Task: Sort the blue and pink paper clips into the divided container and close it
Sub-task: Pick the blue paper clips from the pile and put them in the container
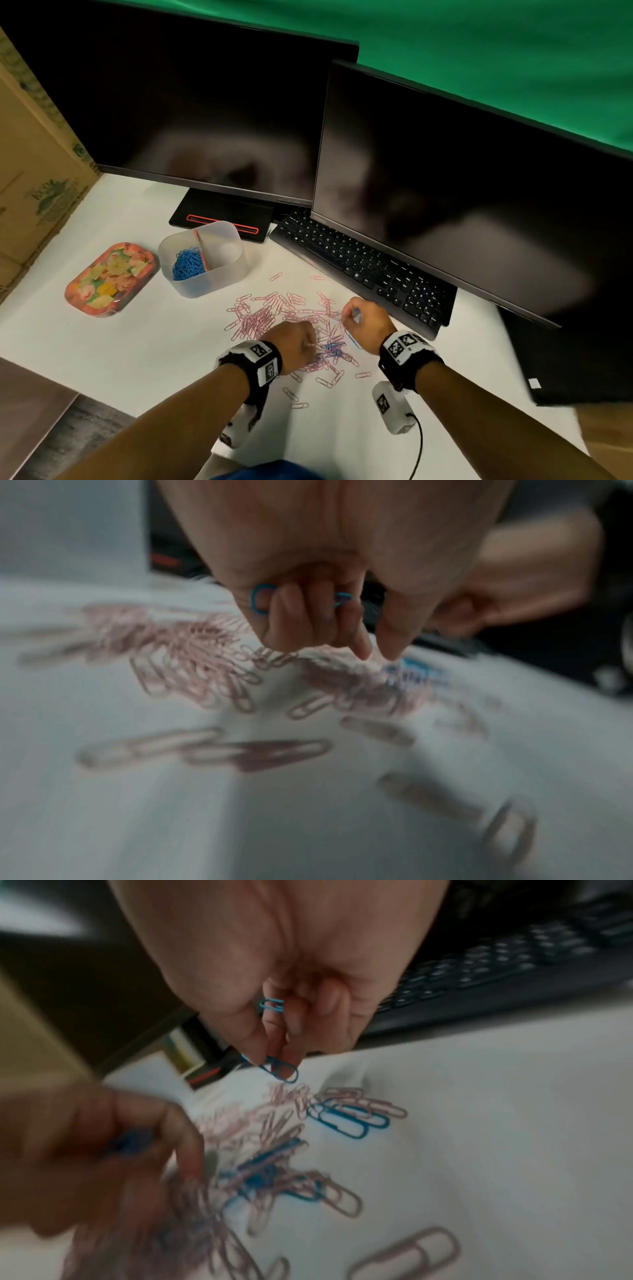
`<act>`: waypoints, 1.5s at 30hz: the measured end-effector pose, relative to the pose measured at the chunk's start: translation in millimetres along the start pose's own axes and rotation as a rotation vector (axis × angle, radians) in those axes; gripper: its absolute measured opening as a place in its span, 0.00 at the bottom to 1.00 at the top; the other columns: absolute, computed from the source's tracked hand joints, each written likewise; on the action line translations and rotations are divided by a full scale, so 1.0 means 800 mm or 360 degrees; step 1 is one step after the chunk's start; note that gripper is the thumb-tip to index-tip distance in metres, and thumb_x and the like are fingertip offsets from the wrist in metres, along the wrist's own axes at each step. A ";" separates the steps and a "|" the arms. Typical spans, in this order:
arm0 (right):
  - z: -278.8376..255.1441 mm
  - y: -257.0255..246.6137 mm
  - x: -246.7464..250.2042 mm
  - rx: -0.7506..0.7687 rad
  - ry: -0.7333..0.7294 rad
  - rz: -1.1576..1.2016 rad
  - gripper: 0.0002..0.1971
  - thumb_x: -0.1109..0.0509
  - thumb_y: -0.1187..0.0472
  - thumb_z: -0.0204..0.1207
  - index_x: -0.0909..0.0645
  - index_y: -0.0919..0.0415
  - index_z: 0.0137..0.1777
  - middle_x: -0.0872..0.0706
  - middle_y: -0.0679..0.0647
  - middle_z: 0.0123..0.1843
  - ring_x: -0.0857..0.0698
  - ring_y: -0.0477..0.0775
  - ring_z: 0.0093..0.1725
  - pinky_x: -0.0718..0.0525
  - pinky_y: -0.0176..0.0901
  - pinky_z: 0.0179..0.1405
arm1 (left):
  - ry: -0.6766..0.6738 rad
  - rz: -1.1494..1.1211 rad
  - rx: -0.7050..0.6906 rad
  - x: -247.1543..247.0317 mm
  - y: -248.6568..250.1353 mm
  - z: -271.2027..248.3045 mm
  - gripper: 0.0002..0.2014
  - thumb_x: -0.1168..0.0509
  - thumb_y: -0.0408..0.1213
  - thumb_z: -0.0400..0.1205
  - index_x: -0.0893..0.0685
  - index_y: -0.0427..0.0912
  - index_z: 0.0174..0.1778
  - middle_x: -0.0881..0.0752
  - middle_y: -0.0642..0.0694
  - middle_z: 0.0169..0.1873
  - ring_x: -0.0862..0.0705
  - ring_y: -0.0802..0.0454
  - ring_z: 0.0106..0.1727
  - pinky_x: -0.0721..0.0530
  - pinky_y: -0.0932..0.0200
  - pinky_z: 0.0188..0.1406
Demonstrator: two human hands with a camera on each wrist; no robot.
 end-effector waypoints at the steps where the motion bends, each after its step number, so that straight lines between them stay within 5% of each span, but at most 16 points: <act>1: 0.001 0.006 0.005 -0.0053 0.0048 0.0107 0.05 0.30 0.62 0.75 0.20 0.51 0.40 0.14 0.48 0.42 0.16 0.50 0.42 0.21 0.37 0.42 | -0.0029 0.0181 -0.0050 -0.002 -0.002 -0.001 0.07 0.36 0.44 0.79 0.18 0.52 0.52 0.15 0.51 0.52 0.16 0.50 0.52 0.17 0.57 0.53; 3: 0.002 0.017 0.014 -0.0163 0.0072 0.0331 0.07 0.32 0.66 0.76 0.19 0.52 0.45 0.13 0.50 0.41 0.17 0.49 0.38 0.21 0.35 0.39 | -0.0060 0.0397 -0.0123 -0.003 -0.005 0.001 0.08 0.36 0.44 0.80 0.17 0.50 0.53 0.16 0.50 0.56 0.17 0.48 0.56 0.19 0.57 0.55; 6: -0.002 0.026 0.024 -0.0404 0.0030 0.0856 0.15 0.42 0.73 0.78 0.19 0.59 0.57 0.19 0.54 0.38 0.29 0.47 0.26 0.32 0.32 0.19 | -0.0087 0.0504 -0.0147 -0.003 -0.005 0.004 0.07 0.37 0.45 0.81 0.17 0.48 0.50 0.17 0.49 0.55 0.17 0.47 0.55 0.18 0.54 0.55; 9: -0.008 0.030 0.031 -0.0585 0.0033 0.1370 0.16 0.47 0.74 0.76 0.19 0.63 0.51 0.27 0.54 0.31 0.36 0.47 0.23 0.43 0.32 0.19 | -0.0065 0.0435 -0.0133 0.000 -0.006 0.004 0.05 0.38 0.43 0.81 0.19 0.49 0.48 0.20 0.49 0.52 0.17 0.46 0.52 0.18 0.54 0.52; 15: -0.016 0.035 0.022 -0.0798 -0.0075 0.1802 0.06 0.41 0.62 0.77 0.27 0.58 0.38 0.29 0.52 0.28 0.33 0.49 0.22 0.42 0.35 0.19 | 0.0093 -0.0148 -0.0027 0.016 -0.011 0.003 0.07 0.30 0.35 0.74 0.19 0.52 0.32 0.14 0.54 0.36 0.15 0.56 0.39 0.14 0.62 0.44; 18: -0.019 0.030 0.019 -0.0773 -0.0093 0.1495 0.09 0.30 0.57 0.77 0.26 0.57 0.39 0.30 0.49 0.25 0.36 0.47 0.20 0.43 0.32 0.17 | 0.0117 -0.0455 0.0046 0.023 -0.012 0.003 0.08 0.25 0.32 0.70 0.16 0.49 0.33 0.14 0.47 0.34 0.17 0.54 0.35 0.13 0.60 0.42; 21: -0.025 0.023 0.019 -0.0565 0.0011 0.0604 0.10 0.25 0.56 0.73 0.22 0.56 0.36 0.23 0.44 0.22 0.27 0.47 0.23 0.33 0.31 0.19 | 0.0104 -0.0533 0.0082 0.027 -0.012 0.002 0.10 0.21 0.31 0.69 0.14 0.48 0.38 0.19 0.53 0.30 0.22 0.59 0.30 0.22 0.70 0.33; 25: -0.037 0.018 0.011 -0.0315 -0.0026 -0.0487 0.07 0.31 0.50 0.73 0.16 0.49 0.48 0.12 0.50 0.49 0.14 0.55 0.50 0.16 0.41 0.47 | 0.0163 -0.0623 0.0124 0.030 -0.011 -0.001 0.07 0.20 0.35 0.68 0.10 0.43 0.40 0.16 0.55 0.31 0.19 0.61 0.34 0.24 0.71 0.37; 29: -0.043 0.015 0.002 -0.0136 -0.0108 -0.0834 0.13 0.37 0.51 0.79 0.19 0.51 0.59 0.13 0.54 0.56 0.15 0.59 0.55 0.18 0.46 0.52 | 0.0201 -0.0673 0.0121 0.033 -0.005 -0.004 0.03 0.26 0.35 0.75 0.10 0.40 0.40 0.12 0.56 0.36 0.17 0.65 0.43 0.27 0.69 0.51; 31: -0.041 0.015 -0.004 -0.0103 -0.0120 -0.0910 0.12 0.40 0.53 0.80 0.19 0.54 0.58 0.12 0.56 0.56 0.15 0.61 0.54 0.18 0.46 0.51 | 0.0229 -0.0736 0.0139 0.035 -0.001 -0.005 0.02 0.29 0.33 0.77 0.11 0.41 0.41 0.13 0.57 0.35 0.17 0.65 0.40 0.26 0.73 0.44; 33: -0.038 0.014 -0.007 -0.0117 -0.0134 -0.0910 0.12 0.41 0.55 0.79 0.20 0.56 0.56 0.12 0.57 0.56 0.14 0.62 0.53 0.18 0.46 0.50 | 0.0237 -0.0854 0.0156 0.036 0.003 -0.006 0.02 0.31 0.32 0.78 0.12 0.40 0.43 0.14 0.55 0.33 0.19 0.69 0.26 0.27 0.77 0.26; 37: -0.040 0.016 -0.005 -0.0171 -0.0132 -0.0707 0.09 0.40 0.54 0.79 0.21 0.55 0.52 0.13 0.55 0.52 0.15 0.61 0.51 0.19 0.43 0.46 | 0.0246 -0.1045 0.0268 0.043 0.002 -0.009 0.03 0.32 0.32 0.77 0.13 0.43 0.42 0.14 0.49 0.33 0.27 0.58 0.21 0.29 0.68 0.22; 41: -0.034 0.007 0.005 -0.0234 -0.0116 -0.0004 0.06 0.34 0.57 0.77 0.22 0.54 0.38 0.17 0.51 0.39 0.18 0.53 0.41 0.22 0.39 0.39 | 0.0236 -0.1461 0.0306 0.050 -0.005 -0.011 0.07 0.35 0.27 0.78 0.12 0.40 0.45 0.13 0.41 0.37 0.34 0.53 0.22 0.33 0.64 0.24; 43: -0.027 -0.015 0.011 -0.0311 -0.0197 0.0448 0.12 0.37 0.63 0.76 0.28 0.55 0.30 0.26 0.51 0.30 0.29 0.49 0.25 0.35 0.36 0.25 | 0.0243 -0.1778 0.0323 0.055 -0.009 -0.013 0.10 0.37 0.24 0.80 0.12 0.36 0.50 0.15 0.39 0.36 0.37 0.54 0.22 0.37 0.66 0.21; 45: -0.018 -0.046 0.013 -0.0406 -0.0318 0.0924 0.13 0.43 0.65 0.71 0.37 0.55 0.27 0.36 0.52 0.26 0.43 0.47 0.19 0.49 0.33 0.24 | 0.0245 -0.2105 0.0367 0.062 -0.014 -0.016 0.11 0.42 0.24 0.81 0.14 0.34 0.49 0.17 0.41 0.33 0.38 0.55 0.23 0.41 0.66 0.20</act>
Point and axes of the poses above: each hand's wrist, its own z-axis towards the middle knuckle, its own x-axis out of the back of the hand, y = z × x, the point moved 1 cm from there along z, towards the middle knuckle
